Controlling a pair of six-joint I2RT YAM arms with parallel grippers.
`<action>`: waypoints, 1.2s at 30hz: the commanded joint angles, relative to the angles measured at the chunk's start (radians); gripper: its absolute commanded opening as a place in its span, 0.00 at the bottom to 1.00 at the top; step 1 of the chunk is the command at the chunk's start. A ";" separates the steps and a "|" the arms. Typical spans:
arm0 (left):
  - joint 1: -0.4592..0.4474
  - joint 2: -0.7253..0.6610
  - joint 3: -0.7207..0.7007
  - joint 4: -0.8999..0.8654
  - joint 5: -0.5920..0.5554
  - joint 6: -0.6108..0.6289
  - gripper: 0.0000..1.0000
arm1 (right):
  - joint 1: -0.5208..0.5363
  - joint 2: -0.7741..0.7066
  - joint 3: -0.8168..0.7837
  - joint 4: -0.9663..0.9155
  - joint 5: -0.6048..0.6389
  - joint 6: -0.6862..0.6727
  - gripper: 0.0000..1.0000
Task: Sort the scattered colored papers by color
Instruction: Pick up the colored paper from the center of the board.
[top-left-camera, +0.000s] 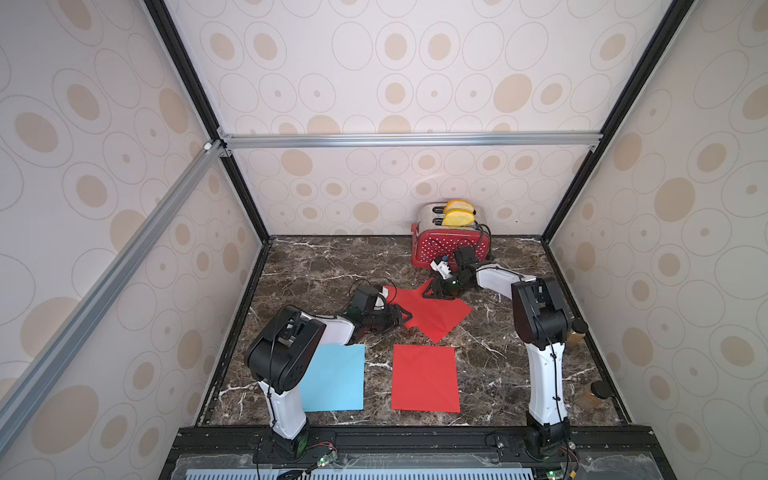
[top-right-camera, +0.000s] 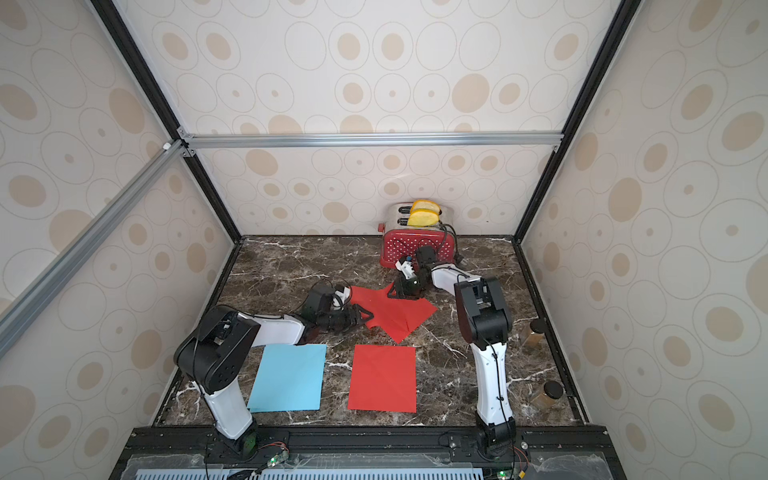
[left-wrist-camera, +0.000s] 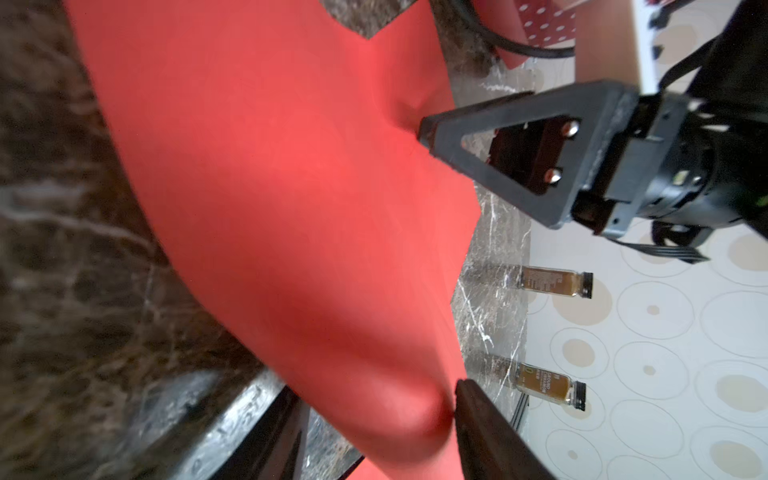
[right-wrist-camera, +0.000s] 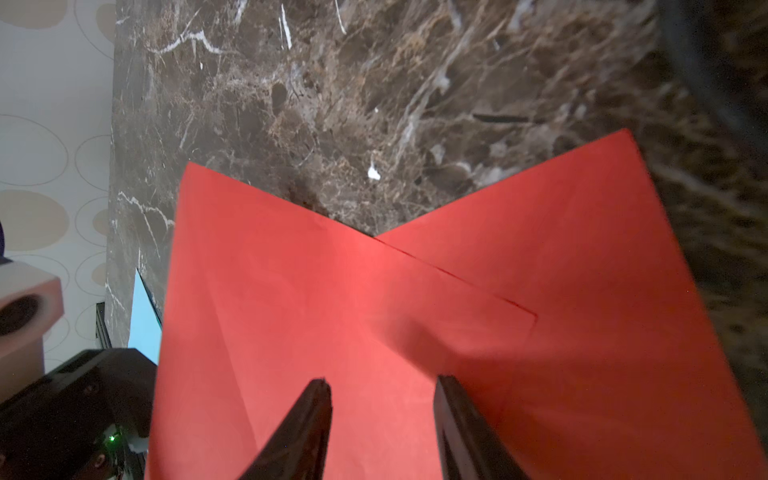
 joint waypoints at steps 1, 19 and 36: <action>0.029 0.021 0.055 0.119 0.099 -0.013 0.60 | -0.003 0.012 -0.033 -0.036 0.030 -0.002 0.47; 0.104 0.206 0.390 -0.354 0.263 0.379 0.65 | -0.002 0.029 -0.023 -0.052 0.023 -0.008 0.48; 0.149 0.196 0.385 -0.502 0.268 0.498 0.36 | -0.003 0.046 -0.004 -0.060 0.014 -0.005 0.49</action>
